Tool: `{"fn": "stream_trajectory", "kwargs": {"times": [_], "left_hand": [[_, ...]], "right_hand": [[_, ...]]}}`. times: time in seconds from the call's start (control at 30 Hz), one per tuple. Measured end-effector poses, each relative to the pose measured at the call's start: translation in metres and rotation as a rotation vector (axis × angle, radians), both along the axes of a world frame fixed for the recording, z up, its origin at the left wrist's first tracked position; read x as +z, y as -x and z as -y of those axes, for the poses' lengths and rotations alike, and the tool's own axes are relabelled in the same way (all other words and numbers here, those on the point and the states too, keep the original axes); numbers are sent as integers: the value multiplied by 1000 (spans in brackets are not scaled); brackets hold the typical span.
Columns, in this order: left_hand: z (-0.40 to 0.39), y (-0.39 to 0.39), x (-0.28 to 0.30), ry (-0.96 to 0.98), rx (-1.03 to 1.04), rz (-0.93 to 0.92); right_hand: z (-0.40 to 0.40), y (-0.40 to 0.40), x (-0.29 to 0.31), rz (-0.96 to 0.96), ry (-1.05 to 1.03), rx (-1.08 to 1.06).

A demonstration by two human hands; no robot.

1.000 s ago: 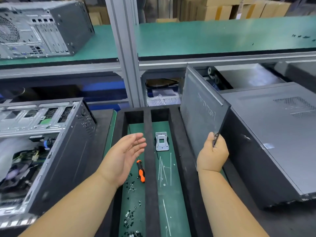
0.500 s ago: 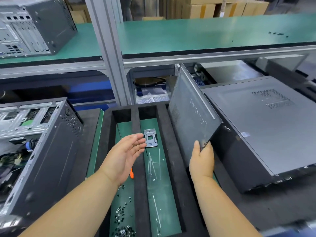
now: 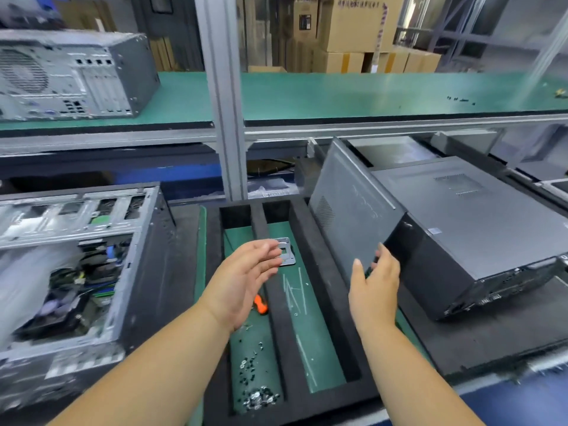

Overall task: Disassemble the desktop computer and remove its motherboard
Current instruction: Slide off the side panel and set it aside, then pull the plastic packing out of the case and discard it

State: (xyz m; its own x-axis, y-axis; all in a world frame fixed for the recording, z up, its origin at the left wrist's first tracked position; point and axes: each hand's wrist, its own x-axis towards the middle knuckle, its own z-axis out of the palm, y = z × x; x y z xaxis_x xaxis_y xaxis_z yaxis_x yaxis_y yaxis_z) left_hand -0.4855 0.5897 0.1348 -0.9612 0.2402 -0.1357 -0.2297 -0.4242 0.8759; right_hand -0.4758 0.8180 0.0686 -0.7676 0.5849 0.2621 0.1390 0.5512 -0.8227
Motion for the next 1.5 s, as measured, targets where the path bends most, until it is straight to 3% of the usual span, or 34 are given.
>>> {"fn": "stream_trajectory", "kwargs": {"times": [0.27, 0.43, 0.7, 0.87, 1.03, 1.27, 1.37, 1.5], "left_hand": [[142, -49, 29, 71, 68, -135], [238, -76, 39, 213, 167, -197], [349, -104, 33, 342, 335, -159], [381, -104, 32, 369, 399, -109], [400, -99, 23, 365, 527, -92], [416, -98, 16, 385, 610, -56], [419, -98, 17, 381, 643, -42], [417, -96, 13, 393, 652, -24]], "right_hand": [[153, -24, 30, -28, 13, 230], [253, -34, 41, -62, 8, 417], [356, -51, 53, -91, -100, 591], [390, -44, 67, -59, -263, 786], [420, -14, 79, 115, -502, 1107], [469, 21, 88, 220, -769, 1397], [484, 30, 83, 278, -896, 1469], [490, 36, 75, 204, -993, 1469]]}}
